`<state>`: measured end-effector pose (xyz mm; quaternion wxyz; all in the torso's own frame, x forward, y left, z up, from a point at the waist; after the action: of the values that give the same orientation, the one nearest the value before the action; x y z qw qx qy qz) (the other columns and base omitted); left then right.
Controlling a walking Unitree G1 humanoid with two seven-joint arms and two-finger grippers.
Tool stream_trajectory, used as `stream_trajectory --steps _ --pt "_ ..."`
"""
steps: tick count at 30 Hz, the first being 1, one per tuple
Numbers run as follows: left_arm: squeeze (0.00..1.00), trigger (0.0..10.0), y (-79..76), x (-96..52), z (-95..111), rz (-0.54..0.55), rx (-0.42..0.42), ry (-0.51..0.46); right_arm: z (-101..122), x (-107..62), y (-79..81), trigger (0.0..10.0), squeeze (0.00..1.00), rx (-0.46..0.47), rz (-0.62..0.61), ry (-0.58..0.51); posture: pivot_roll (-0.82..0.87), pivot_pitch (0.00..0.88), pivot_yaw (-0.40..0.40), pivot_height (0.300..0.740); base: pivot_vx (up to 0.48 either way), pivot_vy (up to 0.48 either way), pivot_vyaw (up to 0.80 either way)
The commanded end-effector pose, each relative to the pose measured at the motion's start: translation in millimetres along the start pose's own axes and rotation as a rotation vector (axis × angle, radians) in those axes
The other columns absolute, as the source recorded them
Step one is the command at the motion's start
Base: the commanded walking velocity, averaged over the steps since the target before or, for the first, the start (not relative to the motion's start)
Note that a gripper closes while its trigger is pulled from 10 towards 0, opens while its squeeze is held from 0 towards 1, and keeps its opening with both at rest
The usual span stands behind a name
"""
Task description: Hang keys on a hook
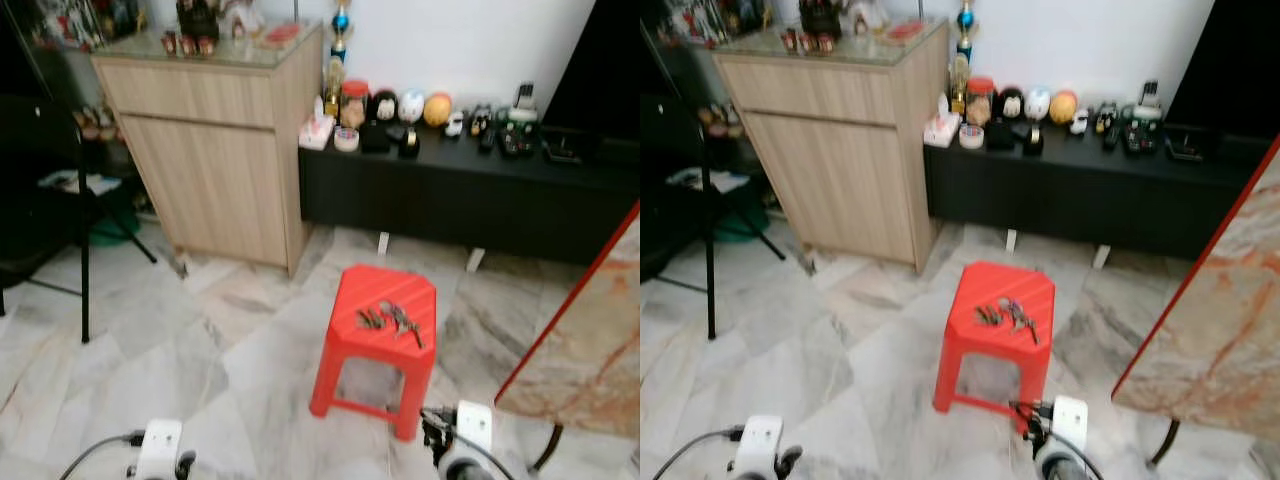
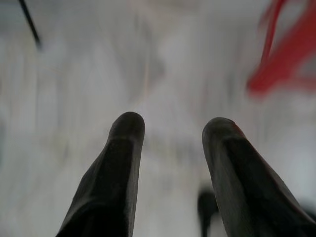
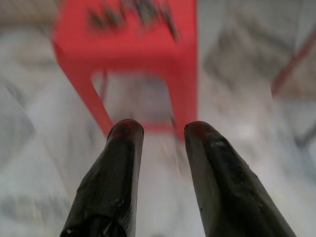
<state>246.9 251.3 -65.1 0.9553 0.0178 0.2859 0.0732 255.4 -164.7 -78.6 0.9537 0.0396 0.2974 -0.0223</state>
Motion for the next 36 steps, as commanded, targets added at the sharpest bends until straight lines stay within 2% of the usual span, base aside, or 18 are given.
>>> stream_trajectory --steps 1,3,4,6,7,8,12,13,19,21,23,29,33,36 --pt "0.00 10.0 -6.6 6.8 42.8 -0.044 -0.025 -0.185 28.1 4.1 2.7 10.0 0.00 0.008 0.009 -0.131 0.08 0.000 -0.072 0.740 0.000 0.000 0.00" --pt "0.00 10.0 -12.3 7.3 61.6 -0.067 -0.026 -0.271 40.7 4.7 2.3 10.0 0.00 0.014 0.007 -0.191 0.08 0.000 -0.073 0.740 0.000 0.000 0.00" --pt "0.00 10.0 -20.8 6.0 82.4 -0.102 -0.038 -0.363 51.4 4.0 1.4 10.0 0.00 -0.003 0.002 -0.246 0.07 0.000 -0.076 0.740 0.000 0.000 0.00" --pt "0.00 10.0 -24.7 4.9 88.5 -0.115 -0.036 -0.394 54.9 3.3 1.4 10.0 0.00 -0.015 0.003 -0.267 0.07 0.000 -0.074 0.740 0.000 0.000 0.00" --pt "0.00 10.0 -35.1 0.1 100.6 -0.148 -0.040 -0.461 63.7 0.5 1.5 10.0 0.00 -0.042 0.004 -0.324 0.06 0.000 -0.077 0.740 0.000 0.000 0.00" --pt "0.00 10.0 -43.8 -6.0 106.2 -0.177 -0.039 -0.507 71.4 -4.0 1.4 10.0 0.00 -0.055 0.007 -0.381 0.06 0.000 -0.079 0.740 0.000 0.000 0.00" --pt "0.00 10.0 -50.6 -18.3 109.0 -0.199 -0.071 -0.563 76.7 -14.2 -3.0 10.0 0.00 -0.073 -0.003 -0.445 0.05 0.000 -0.090 0.740 0.000 0.000 0.00" --pt "0.00 10.0 -52.5 -26.4 111.2 -0.200 -0.071 -0.591 79.6 -22.1 -7.6 10.0 0.00 -0.079 -0.019 -0.482 0.05 0.000 -0.092 0.740 0.000 0.000 0.00" --pt "0.00 10.0 -54.6 -43.4 117.6 -0.245 -0.073 -0.620 79.8 -36.3 -9.5 10.0 0.00 -0.089 -0.035 -0.523 0.03 0.000 -0.079 0.740 0.000 0.000 0.00" --pt "0.00 10.0 -55.1 -43.9 117.6 -0.252 -0.072 -0.617 77.4 -36.3 -8.7 10.0 0.00 -0.100 -0.033 -0.517 0.03 0.000 -0.079 0.740 0.000 0.000 0.00" --pt "0.00 10.0 -51.6 -39.1 118.2 -0.234 -0.119 -0.600 73.0 -32.8 -8.5 10.0 0.00 -0.057 -0.058 -0.481 0.03 0.000 -0.075 0.740 0.000 0.000 0.00" --pt "0.00 10.0 -54.5 -43.8 126.0 -0.258 -0.136 -0.604 90.2 -35.1 -1.1 10.0 0.00 -0.039 -0.041 -0.522 0.02 0.000 -0.070 0.740 0.000 0.000 0.00" --pt "0.00 10.0 -58.3 -42.6 125.8 -0.276 -0.149 -0.580 95.4 -32.9 -5.8 10.0 0.00 -0.004 -0.077 -0.520 0.02 0.000 -0.070 0.740 0.000 0.000 0.00" --pt "0.00 10.0 -57.8 -43.8 121.1 -0.284 -0.149 -0.563 102.4 -33.7 -7.1 10.0 0.00 -0.018 -0.071 -0.531 0.02 0.000 -0.073 0.740 0.000 0.000 0.00"
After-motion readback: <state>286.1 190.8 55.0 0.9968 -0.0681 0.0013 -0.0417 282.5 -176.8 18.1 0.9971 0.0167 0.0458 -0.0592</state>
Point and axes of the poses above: a point about 5 cm out from each wrist's last joint towards the gripper, its own x axis pointing out of the wrist towards the gripper, its own z axis along the axis of the wrist's last joint, y = z × x, the point moved 4 cm from there along x, pointing out of the wrist towards the gripper, and after that the axes turned 8 degrees about -x, right-handed, at the moved point
